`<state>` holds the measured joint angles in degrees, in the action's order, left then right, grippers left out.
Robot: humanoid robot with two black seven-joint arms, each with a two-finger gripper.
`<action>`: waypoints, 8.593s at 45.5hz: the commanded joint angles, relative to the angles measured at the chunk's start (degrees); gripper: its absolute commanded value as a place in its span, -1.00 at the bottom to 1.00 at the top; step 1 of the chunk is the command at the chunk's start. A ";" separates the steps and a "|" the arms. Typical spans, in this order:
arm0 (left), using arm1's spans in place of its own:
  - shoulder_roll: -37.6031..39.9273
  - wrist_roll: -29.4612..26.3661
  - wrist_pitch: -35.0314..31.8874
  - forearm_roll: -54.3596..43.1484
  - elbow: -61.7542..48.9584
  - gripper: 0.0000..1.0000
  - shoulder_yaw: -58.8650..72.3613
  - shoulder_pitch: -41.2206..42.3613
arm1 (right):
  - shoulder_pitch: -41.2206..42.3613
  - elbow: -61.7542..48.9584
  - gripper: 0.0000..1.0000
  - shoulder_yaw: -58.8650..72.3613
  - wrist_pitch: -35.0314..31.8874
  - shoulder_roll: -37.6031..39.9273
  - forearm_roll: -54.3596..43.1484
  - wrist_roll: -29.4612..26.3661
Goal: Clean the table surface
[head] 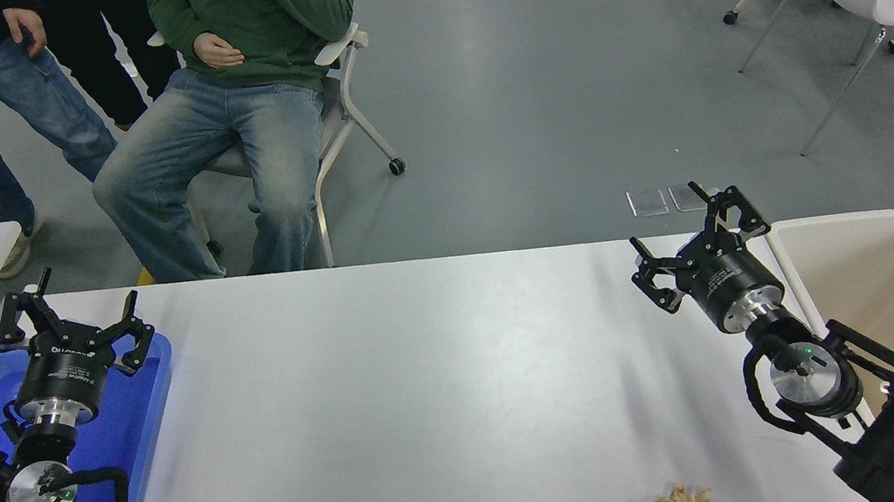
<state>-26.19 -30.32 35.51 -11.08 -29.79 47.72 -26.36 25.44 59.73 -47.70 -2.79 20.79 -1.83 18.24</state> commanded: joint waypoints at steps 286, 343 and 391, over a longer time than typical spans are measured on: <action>0.00 0.00 0.00 0.01 0.00 1.00 0.00 0.00 | 27.20 30.89 -1.00 26.43 -20.76 53.39 -59.07 -8.31; 0.00 0.00 0.00 0.01 0.00 1.00 0.09 0.00 | 32.83 17.89 -1.00 26.52 -19.18 49.97 -55.65 -8.92; 0.00 0.00 0.00 0.01 0.00 1.00 0.09 0.00 | 31.78 -38.89 -1.00 33.29 -0.29 20.18 -52.13 -9.80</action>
<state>-26.19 -30.32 35.51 -11.06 -29.80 47.82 -26.37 57.47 33.02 -18.13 -8.16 47.92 -54.28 8.41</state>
